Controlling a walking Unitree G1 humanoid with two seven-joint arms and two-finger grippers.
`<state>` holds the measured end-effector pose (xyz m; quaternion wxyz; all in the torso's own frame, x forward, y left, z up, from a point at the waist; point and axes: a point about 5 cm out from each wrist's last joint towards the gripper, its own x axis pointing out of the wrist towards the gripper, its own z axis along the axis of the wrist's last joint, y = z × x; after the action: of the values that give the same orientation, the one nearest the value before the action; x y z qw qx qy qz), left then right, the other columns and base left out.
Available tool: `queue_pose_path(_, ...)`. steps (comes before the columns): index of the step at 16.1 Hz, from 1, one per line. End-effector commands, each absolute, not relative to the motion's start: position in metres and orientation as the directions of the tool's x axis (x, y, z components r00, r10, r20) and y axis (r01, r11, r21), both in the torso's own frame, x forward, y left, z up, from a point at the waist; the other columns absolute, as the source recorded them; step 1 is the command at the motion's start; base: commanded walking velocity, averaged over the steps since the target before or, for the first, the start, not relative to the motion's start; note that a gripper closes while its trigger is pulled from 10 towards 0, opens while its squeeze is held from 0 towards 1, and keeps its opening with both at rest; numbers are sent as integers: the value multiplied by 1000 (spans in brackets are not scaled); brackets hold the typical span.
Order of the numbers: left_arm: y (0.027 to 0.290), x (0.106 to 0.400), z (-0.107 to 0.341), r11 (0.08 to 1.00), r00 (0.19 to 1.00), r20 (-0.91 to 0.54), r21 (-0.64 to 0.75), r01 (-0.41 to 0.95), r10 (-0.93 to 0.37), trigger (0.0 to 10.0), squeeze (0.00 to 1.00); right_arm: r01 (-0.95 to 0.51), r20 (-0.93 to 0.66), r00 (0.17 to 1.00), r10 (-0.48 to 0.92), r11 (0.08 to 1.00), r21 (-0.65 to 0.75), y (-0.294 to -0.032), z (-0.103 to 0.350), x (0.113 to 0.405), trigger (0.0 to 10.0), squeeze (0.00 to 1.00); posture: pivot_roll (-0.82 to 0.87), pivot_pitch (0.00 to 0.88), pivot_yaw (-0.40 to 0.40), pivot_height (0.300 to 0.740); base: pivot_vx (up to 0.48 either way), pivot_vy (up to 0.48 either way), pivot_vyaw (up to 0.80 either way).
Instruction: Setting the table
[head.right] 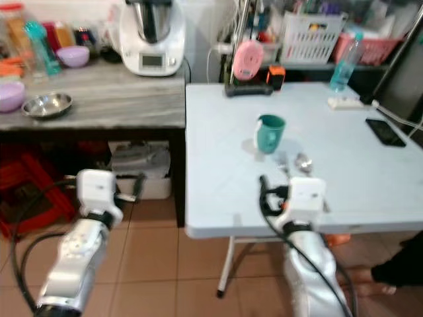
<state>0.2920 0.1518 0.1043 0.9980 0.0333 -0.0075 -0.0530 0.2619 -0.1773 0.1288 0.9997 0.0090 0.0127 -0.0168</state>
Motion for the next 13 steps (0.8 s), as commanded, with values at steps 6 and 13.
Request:
queue_pose_path(6, 158, 294, 104, 992, 996, 1, 85, 91, -91, 10000, 0, -10, -13, 1000, 10, 1000, 25, -168, 131, 262, 10000, 0, -38, 0, -11, 740, 0, -349, 210)
queue_pose_path(13, 154, 291, 106, 988, 989, 20, 25, 149, -150, 10000, 0, -3, -13, 1000, 3, 1000, 30, -168, 130, 261, 10000, 0, -41, 0, -11, 740, 0, -100, 0)
